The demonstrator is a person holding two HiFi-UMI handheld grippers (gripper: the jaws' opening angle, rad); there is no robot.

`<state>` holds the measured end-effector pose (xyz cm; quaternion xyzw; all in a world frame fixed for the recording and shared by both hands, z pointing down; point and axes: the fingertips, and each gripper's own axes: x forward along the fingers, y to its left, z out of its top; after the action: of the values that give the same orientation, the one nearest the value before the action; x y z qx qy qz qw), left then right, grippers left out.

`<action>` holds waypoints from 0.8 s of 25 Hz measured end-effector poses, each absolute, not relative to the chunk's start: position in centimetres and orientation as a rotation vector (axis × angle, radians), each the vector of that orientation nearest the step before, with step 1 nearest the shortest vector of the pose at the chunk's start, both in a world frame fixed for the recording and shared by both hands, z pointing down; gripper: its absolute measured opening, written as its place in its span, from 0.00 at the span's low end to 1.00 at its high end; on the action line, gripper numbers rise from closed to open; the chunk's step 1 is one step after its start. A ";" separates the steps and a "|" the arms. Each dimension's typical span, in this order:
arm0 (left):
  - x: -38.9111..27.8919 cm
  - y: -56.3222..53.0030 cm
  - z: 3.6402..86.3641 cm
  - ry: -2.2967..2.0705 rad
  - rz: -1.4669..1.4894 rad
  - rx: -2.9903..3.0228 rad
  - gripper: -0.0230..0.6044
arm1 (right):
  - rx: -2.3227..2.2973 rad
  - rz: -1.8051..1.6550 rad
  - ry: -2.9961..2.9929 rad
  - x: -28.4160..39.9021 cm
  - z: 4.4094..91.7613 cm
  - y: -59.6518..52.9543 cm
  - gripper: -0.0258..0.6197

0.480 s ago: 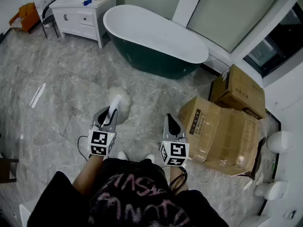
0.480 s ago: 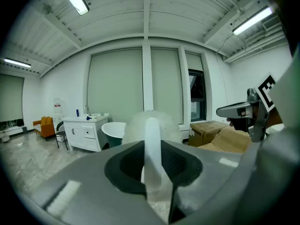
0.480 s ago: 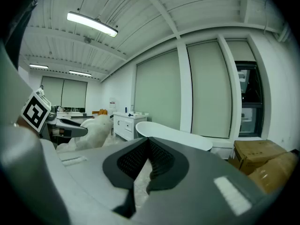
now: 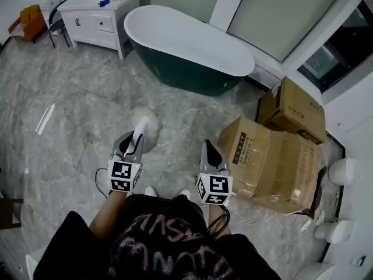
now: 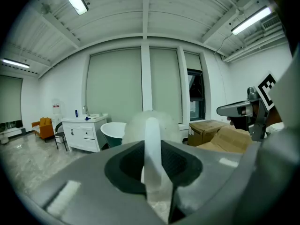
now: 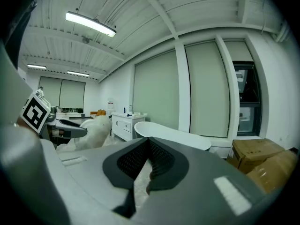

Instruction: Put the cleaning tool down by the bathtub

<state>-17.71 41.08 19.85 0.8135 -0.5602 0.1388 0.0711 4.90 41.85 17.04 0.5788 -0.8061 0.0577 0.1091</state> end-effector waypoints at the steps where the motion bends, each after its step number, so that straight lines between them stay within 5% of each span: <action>1: -17.7 41.1 19.9 -1.681 0.421 2.450 0.18 | 1.702 0.170 -2.367 4.9 17.1 41.9 0.06; 20: -21.0 42.6 22.6 -1.620 0.442 2.424 0.18 | 1.719 0.155 -2.309 3.3 18.3 42.6 0.07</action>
<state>-21.01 42.58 22.65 0.8181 -0.5470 0.1491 0.0963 3.26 42.62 18.29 0.5914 -0.7943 0.0532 0.1289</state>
